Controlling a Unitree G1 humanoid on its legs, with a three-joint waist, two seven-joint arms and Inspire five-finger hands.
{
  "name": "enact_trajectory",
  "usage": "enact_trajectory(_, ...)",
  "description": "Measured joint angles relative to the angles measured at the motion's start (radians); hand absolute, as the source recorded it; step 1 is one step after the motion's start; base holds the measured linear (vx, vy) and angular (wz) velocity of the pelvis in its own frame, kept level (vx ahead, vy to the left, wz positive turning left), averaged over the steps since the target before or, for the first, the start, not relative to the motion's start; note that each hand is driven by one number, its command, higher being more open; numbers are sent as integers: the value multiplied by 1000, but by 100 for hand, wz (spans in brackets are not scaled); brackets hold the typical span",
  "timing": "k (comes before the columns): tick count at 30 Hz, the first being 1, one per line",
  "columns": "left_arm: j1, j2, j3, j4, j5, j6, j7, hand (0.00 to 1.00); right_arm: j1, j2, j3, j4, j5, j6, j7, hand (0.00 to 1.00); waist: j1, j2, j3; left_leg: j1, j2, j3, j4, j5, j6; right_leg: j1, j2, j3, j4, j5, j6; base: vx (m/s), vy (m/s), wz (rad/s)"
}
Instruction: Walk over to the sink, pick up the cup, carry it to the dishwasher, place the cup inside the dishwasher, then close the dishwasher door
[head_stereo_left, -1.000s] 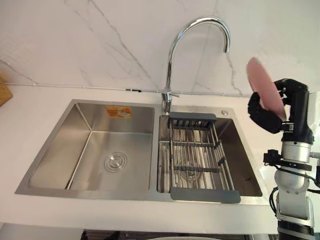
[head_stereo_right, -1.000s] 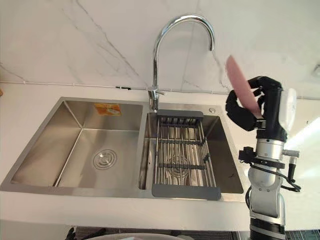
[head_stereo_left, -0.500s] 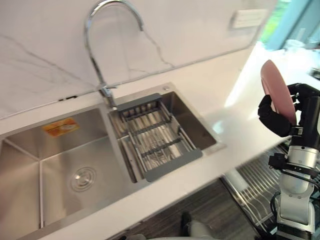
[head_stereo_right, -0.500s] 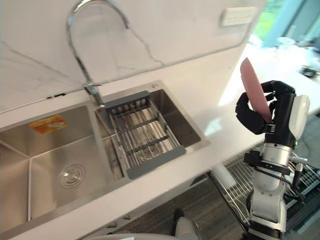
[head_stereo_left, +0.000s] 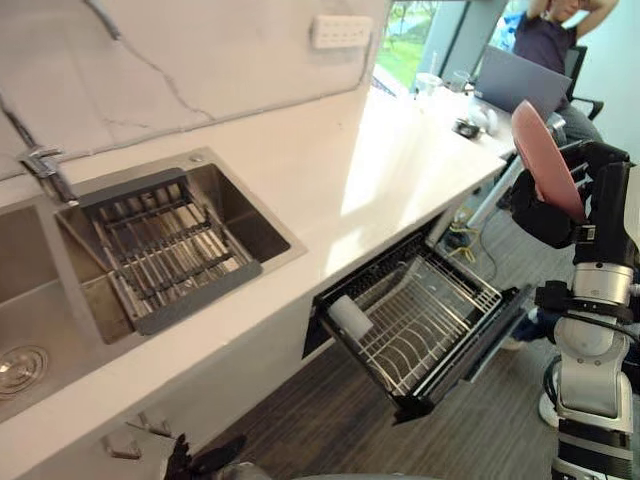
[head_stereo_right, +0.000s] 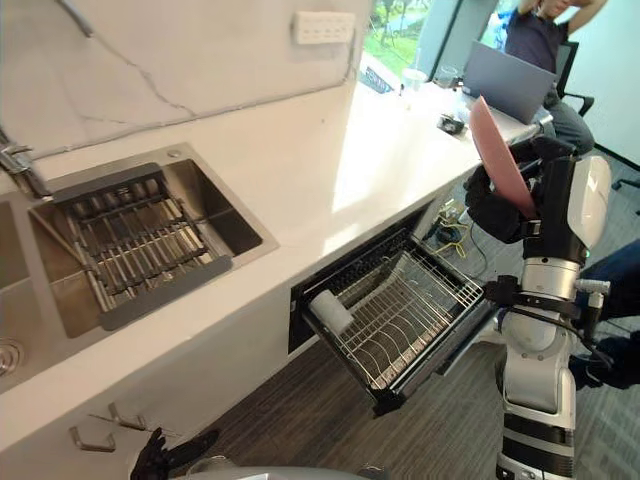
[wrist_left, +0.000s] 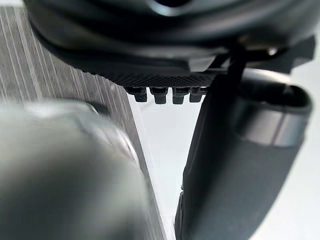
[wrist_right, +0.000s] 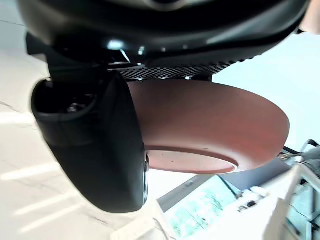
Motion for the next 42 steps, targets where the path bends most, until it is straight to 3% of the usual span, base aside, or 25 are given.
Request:
enact_trajectory(3, 10, -33, 36, 10, 38, -9, 19, 100, 54, 11, -12, 58, -11, 3, 54, 0, -7, 27, -8, 36, -20, 13, -61, 46, 3, 21, 7, -1, -33, 12, 19, -14, -33, -1)
enact_trajectory(6, 22, -34, 34, 28, 83, -22, 29, 100, 76, 41, -12, 102, -53, 1, 71, 0, -17, 39, -14, 52, -45, 11, -79, 47, 3, 58, -3, -11, -91, 45, 36, -37, 27, 8)
enact_trajectory(9, 28, -28, 34, 49, 107, -31, 32, 100, 81, 75, -11, 153, -89, -2, 71, 0, -19, 40, -14, 48, -71, 12, -92, 48, 1, 67, -14, -12, -145, 86, 45, -46, 54, 0)
enact_trajectory(13, 41, -21, 15, 50, 137, -31, 29, 100, 84, 88, -3, 235, -144, -3, 65, 0, -18, 41, -12, 14, -106, 8, -104, 55, 11, 13, -55, -12, -108, 85, 54, -41, 61, 6)
enact_trajectory(15, 21, -18, 13, 47, 144, -32, 25, 100, 61, 88, 6, 280, -165, -2, 50, 0, -18, 41, 16, -32, -124, 4, -106, 68, 24, -58, -88, -12, -40, 72, 53, -60, 46, 8)
enact_trajectory(17, -21, 2, -24, 42, 155, -40, 25, 100, -5, 86, 25, 341, -194, 10, 4, 0, -20, 37, 90, -99, -153, -9, -115, 96, 41, -152, -132, -15, 34, 61, 47, -138, 49, 17)
enact_trajectory(24, -134, 46, -120, -14, 55, -83, 24, 100, -284, 19, 98, 446, -204, 59, -149, 0, -9, 41, 298, -255, -194, -40, -175, 190, 73, -349, -177, -13, 113, 75, 25, -145, 11, 18)
enact_trajectory(26, -149, 47, -144, -38, 24, -87, 24, 100, -353, -32, 113, 490, -205, 76, -176, 0, 2, 55, 335, -291, -202, -46, -189, 208, 81, -387, -182, -14, 113, 85, 21, -67, 12, 12)
enact_trajectory(35, -196, 30, -246, -70, -54, -81, 21, 100, -630, -260, 221, 685, -201, 173, -215, 0, 19, 147, 392, -420, -233, -64, -195, 226, 99, -494, -202, -20, 82, 127, 21, -10, 11, 9)
enact_trajectory(36, -202, 28, -262, -76, -68, -79, 20, 100, -651, -275, 233, 706, -201, 184, -215, 100, 22, 155, 395, -427, -235, -66, -194, 226, 99, -497, -203, -21, 76, 131, 21, 22, -7, 4)
enact_trajectory(38, -214, 26, -290, -85, -84, -80, 20, 100, -685, -296, 253, 728, -200, 223, -241, 100, 29, 168, 401, -438, -240, -73, -194, 226, 99, -506, -206, -21, 72, 134, 21, 29, -11, 3)
enact_trajectory(42, -217, 26, -312, -86, -104, -80, 14, 100, -708, -321, 262, 752, -178, 237, -239, 100, 33, 176, 402, -440, -243, -79, -194, 226, 100, -507, -208, -21, 71, 134, 21, 17, -11, 1)
